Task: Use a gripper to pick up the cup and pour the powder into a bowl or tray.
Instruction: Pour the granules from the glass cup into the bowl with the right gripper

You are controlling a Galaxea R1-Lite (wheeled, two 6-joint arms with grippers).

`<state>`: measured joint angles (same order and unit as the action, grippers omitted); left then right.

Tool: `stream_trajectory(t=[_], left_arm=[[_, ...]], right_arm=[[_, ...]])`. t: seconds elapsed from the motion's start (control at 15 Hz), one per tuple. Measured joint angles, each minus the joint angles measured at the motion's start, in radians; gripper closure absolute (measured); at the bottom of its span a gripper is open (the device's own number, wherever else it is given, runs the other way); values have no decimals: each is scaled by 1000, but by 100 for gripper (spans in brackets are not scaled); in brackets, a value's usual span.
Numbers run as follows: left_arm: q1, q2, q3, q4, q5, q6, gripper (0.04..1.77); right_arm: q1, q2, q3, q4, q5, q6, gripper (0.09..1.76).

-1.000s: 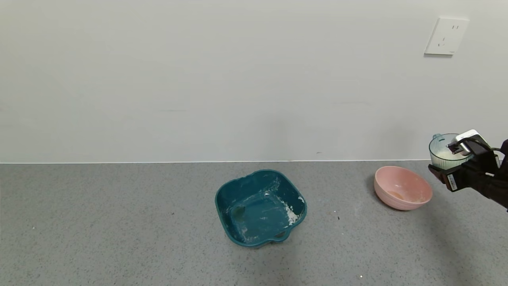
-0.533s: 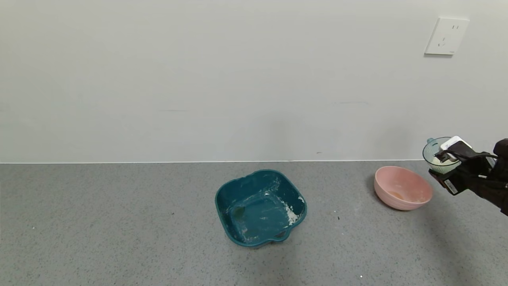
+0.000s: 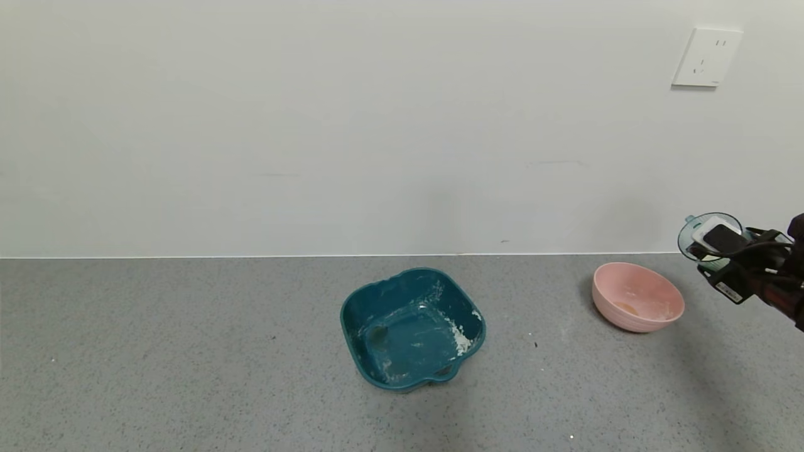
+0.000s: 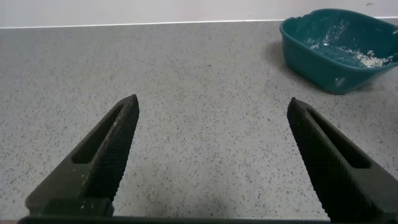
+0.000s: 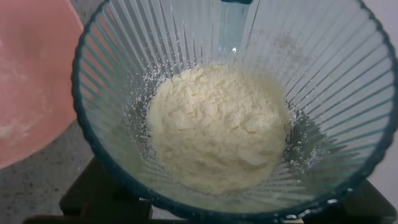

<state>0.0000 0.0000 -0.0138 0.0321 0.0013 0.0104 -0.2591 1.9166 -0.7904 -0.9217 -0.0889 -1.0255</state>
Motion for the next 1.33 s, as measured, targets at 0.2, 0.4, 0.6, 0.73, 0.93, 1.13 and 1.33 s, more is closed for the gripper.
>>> stream_trajectory(t=[0.2,0.4,0.6,0.73,0.93,1.13,1.33], left_arm=[[0,0,0,0,0,0,9],[0,0,0,0,0,0,9],[0,0,0,0,0,0,9],[0,0,0,0,0,0,9],[0,0,0,0,0,0,9],[0,0,0,0,0,0,9],[0,0,0,0,0,0,9]], right_arm=[[-1,0,-5,-3,-20,-71,51],[-2,-3,-18,-6,-42,-143,51],[-5,-5,-39,-6,-50,-210,51],[-10,-6,-44,-7,-50,-277,51],[-9,-6,-43,-10,-50,-376,51],[-6,-6,-39,-12,-50,-481,51],[7,-9,-43,-13,-50,-564,51]])
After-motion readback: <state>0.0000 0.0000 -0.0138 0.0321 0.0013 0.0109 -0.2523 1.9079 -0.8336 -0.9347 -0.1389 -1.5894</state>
